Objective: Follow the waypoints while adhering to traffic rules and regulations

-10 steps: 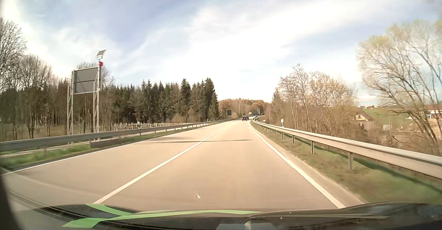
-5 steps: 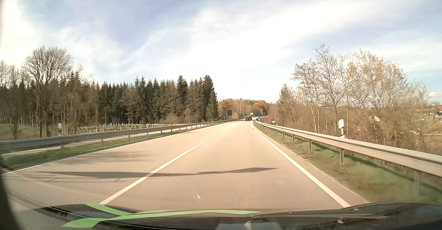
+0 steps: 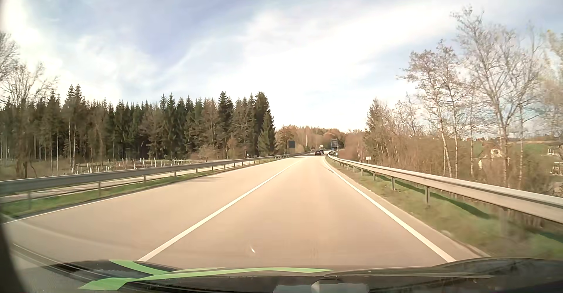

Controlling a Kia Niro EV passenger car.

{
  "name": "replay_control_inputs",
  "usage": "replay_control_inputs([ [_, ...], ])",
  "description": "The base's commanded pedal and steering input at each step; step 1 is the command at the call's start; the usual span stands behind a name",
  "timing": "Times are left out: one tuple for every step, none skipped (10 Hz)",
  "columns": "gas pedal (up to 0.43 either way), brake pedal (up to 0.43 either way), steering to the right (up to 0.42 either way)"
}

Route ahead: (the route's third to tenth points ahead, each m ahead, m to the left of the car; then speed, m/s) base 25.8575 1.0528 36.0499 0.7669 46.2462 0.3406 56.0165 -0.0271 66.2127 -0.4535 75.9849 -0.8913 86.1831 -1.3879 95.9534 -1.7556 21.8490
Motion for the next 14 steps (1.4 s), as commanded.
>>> replay_control_inputs([
  [0.098,0.0,-0.002],
  [0.087,0.0,-0.001],
  [0.087,0.0,0.0],
  [0.087,0.0,0.0],
  [0.087,0.0,0.002],
  [0.087,0.0,0.003],
  [0.087,0.0,0.004],
  [0.087,0.0,0.005],
  [0.087,0.0,0.006],
  [0.087,0.0,0.006],
  [0.087,0.0,0.006],
  [0.087,0.0,0.006],
  [0.087,0.0,0.006],
  [0.087,0.0,0.006],
])
